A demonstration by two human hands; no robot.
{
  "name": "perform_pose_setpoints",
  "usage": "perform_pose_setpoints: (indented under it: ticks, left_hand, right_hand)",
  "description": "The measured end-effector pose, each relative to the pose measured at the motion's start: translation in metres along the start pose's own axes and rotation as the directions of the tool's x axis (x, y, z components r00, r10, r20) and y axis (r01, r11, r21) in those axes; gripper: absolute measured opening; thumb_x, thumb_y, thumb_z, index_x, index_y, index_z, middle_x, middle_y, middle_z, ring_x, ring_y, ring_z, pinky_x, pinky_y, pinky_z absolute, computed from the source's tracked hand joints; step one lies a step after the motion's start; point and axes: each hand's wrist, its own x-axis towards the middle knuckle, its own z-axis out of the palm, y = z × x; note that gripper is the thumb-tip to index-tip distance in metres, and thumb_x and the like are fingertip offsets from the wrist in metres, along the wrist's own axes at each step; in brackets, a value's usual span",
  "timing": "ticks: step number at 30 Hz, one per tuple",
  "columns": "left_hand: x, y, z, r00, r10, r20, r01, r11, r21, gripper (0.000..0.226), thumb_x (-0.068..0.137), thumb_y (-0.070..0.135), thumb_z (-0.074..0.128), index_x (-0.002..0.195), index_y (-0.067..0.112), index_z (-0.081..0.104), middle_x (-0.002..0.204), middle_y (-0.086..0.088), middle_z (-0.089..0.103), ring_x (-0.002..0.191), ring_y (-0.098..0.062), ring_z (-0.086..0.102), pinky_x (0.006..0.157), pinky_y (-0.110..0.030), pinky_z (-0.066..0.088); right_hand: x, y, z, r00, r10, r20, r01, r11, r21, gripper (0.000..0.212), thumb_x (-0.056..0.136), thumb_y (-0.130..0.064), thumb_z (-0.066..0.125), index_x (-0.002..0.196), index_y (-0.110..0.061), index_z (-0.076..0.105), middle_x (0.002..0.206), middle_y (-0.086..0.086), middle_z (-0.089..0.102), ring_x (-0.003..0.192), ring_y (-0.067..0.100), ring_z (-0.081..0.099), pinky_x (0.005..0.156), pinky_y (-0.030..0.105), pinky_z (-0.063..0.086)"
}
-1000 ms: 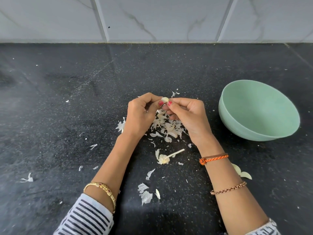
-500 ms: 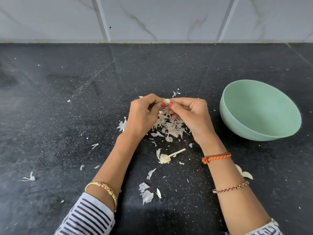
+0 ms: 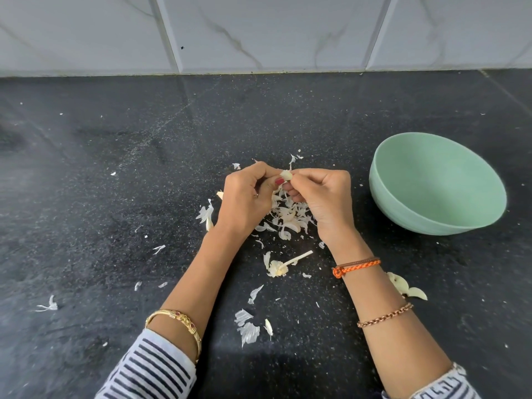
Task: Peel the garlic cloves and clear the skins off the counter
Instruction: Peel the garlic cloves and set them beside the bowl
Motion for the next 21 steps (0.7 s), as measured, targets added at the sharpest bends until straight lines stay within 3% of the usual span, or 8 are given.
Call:
perform_pose_setpoints:
  ticks: [4,7,10,12,15,17,21]
  left_hand:
    - [0.001,-0.001,-0.002,0.999,-0.049,-0.005,0.048,0.995,-0.089,0.012,0.084,0.012,0.058,0.089,0.011,0.068,0.073,0.004,0.066,0.065,-0.006,0.060,0.056,-0.017,0.044]
    - [0.002,0.001,-0.002,0.993,-0.115,0.033,0.119,0.967,-0.225,0.010,0.084,0.013,0.058,0.085,0.020,0.065,0.070,0.011,0.064,0.062,-0.002,0.056,0.056,-0.017,0.045]
    - [0.002,0.006,0.002,0.980,-0.195,0.047,0.197,0.889,-0.414,0.013,0.085,0.010,0.058,0.075,0.017,0.064,0.060,0.013,0.061,0.057,0.001,0.051,0.056,-0.014,0.042]
    - [0.001,0.011,0.003,0.957,-0.280,0.069,0.272,0.799,-0.536,0.014,0.087,0.007,0.058,0.074,0.010,0.061,0.058,0.012,0.059,0.055,-0.001,0.049,0.055,-0.014,0.042]
    - [0.003,0.016,0.003,0.887,-0.436,0.155,0.402,0.559,-0.725,0.013,0.078,0.018,0.058,0.076,0.006,0.064,0.057,0.007,0.056,0.054,-0.003,0.048,0.055,-0.014,0.043]
    - [0.005,0.016,0.004,0.844,-0.492,0.214,0.453,0.440,-0.775,0.015,0.074,0.019,0.058,0.072,0.010,0.070,0.055,0.006,0.055,0.052,-0.002,0.048,0.054,-0.014,0.045]
    - [0.007,0.016,0.004,0.790,-0.541,0.289,0.495,0.285,-0.821,0.028,0.086,0.012,0.051,0.068,0.012,0.072,0.056,0.006,0.055,0.051,-0.001,0.048,0.053,-0.013,0.046]
  right_hand:
    - [0.001,-0.003,0.000,0.999,0.042,0.023,-0.042,0.999,0.034,0.020,0.080,0.006,0.060,0.072,-0.010,0.070,0.054,-0.003,0.066,0.051,0.003,0.058,0.050,0.014,0.047]
    - [0.003,-0.004,0.000,0.995,0.104,0.006,-0.105,0.991,0.080,0.020,0.081,0.005,0.059,0.072,-0.009,0.069,0.053,-0.003,0.065,0.049,0.002,0.056,0.049,0.013,0.046]
    - [0.003,-0.004,0.000,0.992,0.127,-0.008,-0.125,0.985,0.120,0.025,0.082,0.004,0.057,0.067,-0.011,0.069,0.052,-0.004,0.063,0.049,0.002,0.054,0.049,0.013,0.046]
    - [0.003,-0.004,0.001,0.991,0.134,-0.009,-0.131,0.982,0.139,0.026,0.083,0.004,0.056,0.064,-0.011,0.068,0.051,-0.005,0.062,0.049,0.002,0.053,0.049,0.013,0.045]
    - [0.001,-0.004,0.005,0.993,0.119,-0.010,-0.117,0.983,0.139,0.026,0.083,0.004,0.057,0.063,-0.010,0.067,0.051,-0.005,0.061,0.048,0.002,0.052,0.048,0.013,0.044]
    - [0.000,-0.004,0.006,0.994,0.108,-0.021,-0.104,0.985,0.135,0.025,0.083,0.003,0.057,0.063,-0.009,0.067,0.051,-0.005,0.061,0.048,0.002,0.051,0.048,0.013,0.044]
    - [-0.001,-0.005,0.008,0.995,0.090,-0.047,-0.082,0.985,0.154,0.024,0.082,0.005,0.057,0.063,-0.006,0.067,0.050,-0.005,0.060,0.047,0.002,0.050,0.047,0.013,0.044]
